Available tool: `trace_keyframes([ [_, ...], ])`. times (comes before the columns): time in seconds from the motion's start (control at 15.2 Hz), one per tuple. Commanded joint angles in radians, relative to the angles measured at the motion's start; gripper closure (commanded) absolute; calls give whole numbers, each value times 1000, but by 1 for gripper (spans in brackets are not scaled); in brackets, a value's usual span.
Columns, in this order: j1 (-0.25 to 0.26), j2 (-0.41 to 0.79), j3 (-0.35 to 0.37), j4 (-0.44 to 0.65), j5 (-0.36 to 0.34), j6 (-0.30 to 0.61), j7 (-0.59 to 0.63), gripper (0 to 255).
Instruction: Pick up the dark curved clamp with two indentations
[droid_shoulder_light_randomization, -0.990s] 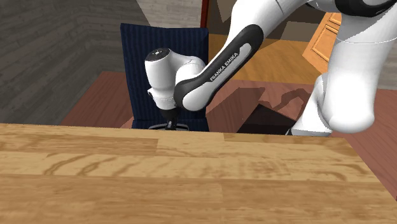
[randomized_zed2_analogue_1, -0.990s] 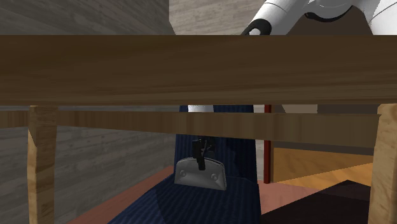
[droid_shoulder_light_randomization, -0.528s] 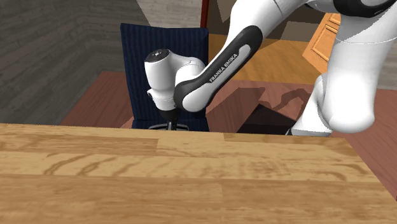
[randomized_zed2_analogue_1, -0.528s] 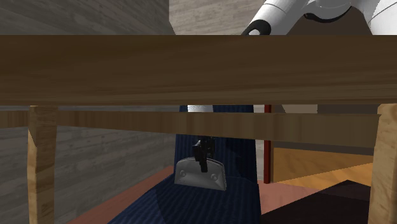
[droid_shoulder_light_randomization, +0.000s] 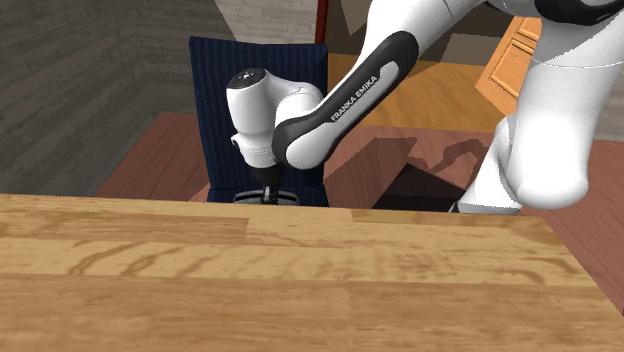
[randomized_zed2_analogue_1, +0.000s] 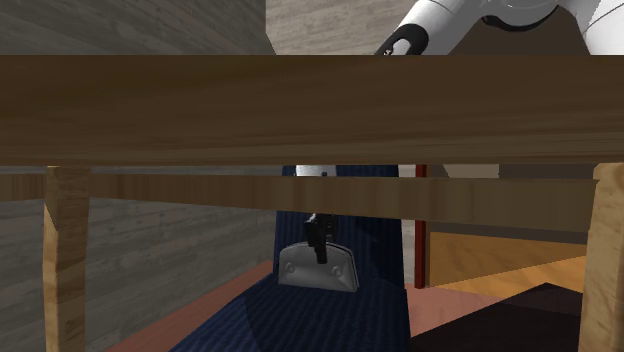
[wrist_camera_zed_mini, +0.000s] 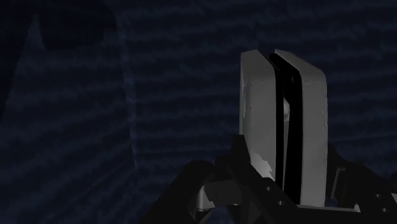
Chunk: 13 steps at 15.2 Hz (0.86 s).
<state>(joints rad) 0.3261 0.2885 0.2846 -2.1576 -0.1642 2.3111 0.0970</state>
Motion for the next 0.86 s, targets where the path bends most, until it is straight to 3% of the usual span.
trace_keyframes([
  [0.0,-2,-18,4,3,9,-20,-5,255],
  [0.79,-11,-111,17,35,52,-139,-38,255],
])
